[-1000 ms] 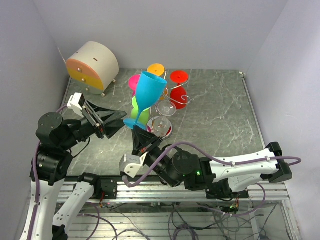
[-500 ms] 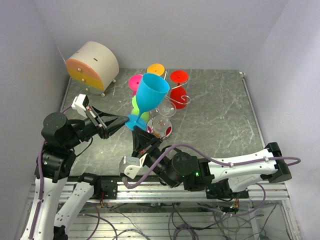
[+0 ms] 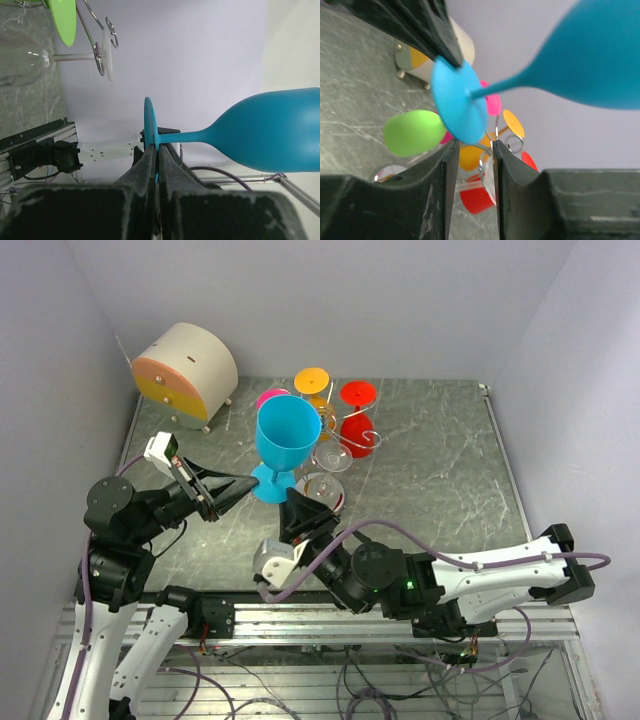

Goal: Take the wine glass off the wine glass rack

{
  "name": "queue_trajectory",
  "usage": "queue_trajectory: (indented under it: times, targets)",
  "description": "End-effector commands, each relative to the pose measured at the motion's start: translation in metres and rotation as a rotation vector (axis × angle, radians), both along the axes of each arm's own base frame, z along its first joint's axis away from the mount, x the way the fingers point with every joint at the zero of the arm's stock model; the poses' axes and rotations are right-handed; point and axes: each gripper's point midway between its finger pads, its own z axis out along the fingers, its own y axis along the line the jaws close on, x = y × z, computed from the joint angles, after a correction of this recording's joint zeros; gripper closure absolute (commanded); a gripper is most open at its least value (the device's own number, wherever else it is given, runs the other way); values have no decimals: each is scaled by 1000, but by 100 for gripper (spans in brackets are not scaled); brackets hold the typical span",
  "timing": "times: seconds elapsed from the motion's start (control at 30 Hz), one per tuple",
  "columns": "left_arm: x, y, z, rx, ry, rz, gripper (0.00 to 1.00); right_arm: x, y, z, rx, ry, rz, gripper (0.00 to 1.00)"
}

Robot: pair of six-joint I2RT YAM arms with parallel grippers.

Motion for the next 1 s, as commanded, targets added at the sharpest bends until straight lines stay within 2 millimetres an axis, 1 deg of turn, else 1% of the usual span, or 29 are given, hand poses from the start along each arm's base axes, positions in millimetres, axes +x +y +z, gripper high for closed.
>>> queue_trajectory:
  times: [0.0,0.17,0.27,0.37,0.43,0.5,0.6,0.77,0.83,0.87,0.9,0.97]
  targets:
    - [-4,2,7,-12,-69,11,93,-47,-22,12,75,91,40,66]
    - [-1,5,3,9,-85,43,93,-54,-45,7,72,147,-24,63]
    - [1,7,-3,18,-92,61,93,-55,-63,4,74,185,-96,63]
    - [3,9,-9,0,-95,84,93,-49,-83,4,124,242,-177,63]
    - [4,11,-14,-13,-103,98,93,-44,-97,10,179,286,-219,63]
    - [5,12,-19,-24,-108,106,93,-38,-112,18,250,340,-245,64]
    - [4,13,-21,-26,-132,119,93,-29,-134,39,375,429,-255,64]
    - [1,16,-15,43,-197,138,93,-17,-157,80,554,486,-290,63]
    - [1,17,-12,85,-226,150,93,-12,-170,94,615,518,-317,63]
    - [1,18,-11,106,-236,156,93,-9,-178,100,615,524,-327,64]
    - [1,19,-10,127,-246,161,93,-7,-182,104,605,525,-334,64]
    - [-1,20,-7,155,-266,166,93,-6,-177,112,545,476,-369,64]
